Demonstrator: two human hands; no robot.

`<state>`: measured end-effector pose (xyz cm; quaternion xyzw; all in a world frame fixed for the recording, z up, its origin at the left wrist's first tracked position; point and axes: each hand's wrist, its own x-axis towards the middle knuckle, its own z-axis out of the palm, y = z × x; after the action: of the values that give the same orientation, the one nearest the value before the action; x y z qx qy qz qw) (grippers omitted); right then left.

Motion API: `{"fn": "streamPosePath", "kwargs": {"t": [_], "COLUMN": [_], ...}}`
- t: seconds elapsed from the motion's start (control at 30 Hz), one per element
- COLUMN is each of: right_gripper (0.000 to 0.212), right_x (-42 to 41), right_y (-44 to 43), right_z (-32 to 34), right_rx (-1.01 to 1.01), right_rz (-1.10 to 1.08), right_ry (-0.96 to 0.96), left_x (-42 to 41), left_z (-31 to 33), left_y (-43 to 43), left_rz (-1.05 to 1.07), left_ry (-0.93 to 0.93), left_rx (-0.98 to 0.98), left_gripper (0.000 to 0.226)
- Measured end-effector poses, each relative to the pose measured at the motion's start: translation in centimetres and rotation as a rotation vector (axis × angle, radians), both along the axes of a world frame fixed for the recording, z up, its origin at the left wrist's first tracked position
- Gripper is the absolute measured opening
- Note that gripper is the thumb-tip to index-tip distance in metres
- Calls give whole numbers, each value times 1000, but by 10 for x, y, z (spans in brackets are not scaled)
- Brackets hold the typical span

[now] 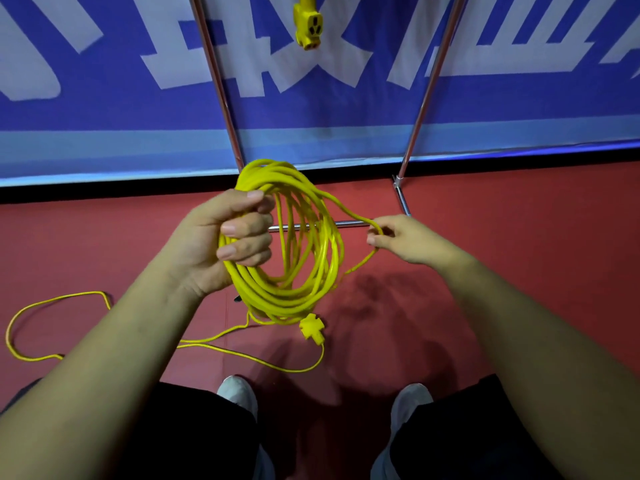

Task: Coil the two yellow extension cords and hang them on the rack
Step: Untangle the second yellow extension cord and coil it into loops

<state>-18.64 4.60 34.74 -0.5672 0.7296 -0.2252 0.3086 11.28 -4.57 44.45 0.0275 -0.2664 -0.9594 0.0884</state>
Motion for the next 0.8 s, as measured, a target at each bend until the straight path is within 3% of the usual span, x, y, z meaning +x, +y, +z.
{"fn": "streamPosePath", "kwargs": {"t": [0.1, 0.17, 0.33, 0.4, 0.47, 0.6, 0.7, 0.8], "right_gripper": [13, 13, 13, 16, 18, 21, 20, 18], "right_x": [-1, 4, 26, 38, 45, 61, 75, 83], "right_y": [4, 6, 6, 4, 1, 3, 10, 19], "right_z": [-19, -30, -31, -26, -18, 1, 25, 60], "right_rx": [92, 137, 38, -49, -92, -2, 147, 235], "right_rz": [-55, -108, -444, -475, -432, -108, 109, 309], "right_ry": [-90, -265, -648, -600, -401, -76, -9, -45], "left_x": [5, 5, 1, 2, 2, -3, -7, -11], "left_z": [4, 6, 1, -2, -4, -9, -13, -16], "left_y": [-6, -7, -7, -6, -6, -3, 0, 5], "left_rz": [126, 291, 564, 611, 644, 648, 588, 533], "left_ry": [-57, -199, -545, -648, -704, -725, -685, -682], "left_rx": [-48, -178, -490, -640, -690, -582, -465, -490], "left_gripper": [14, 12, 26, 26, 22, 11, 7, 9]}}
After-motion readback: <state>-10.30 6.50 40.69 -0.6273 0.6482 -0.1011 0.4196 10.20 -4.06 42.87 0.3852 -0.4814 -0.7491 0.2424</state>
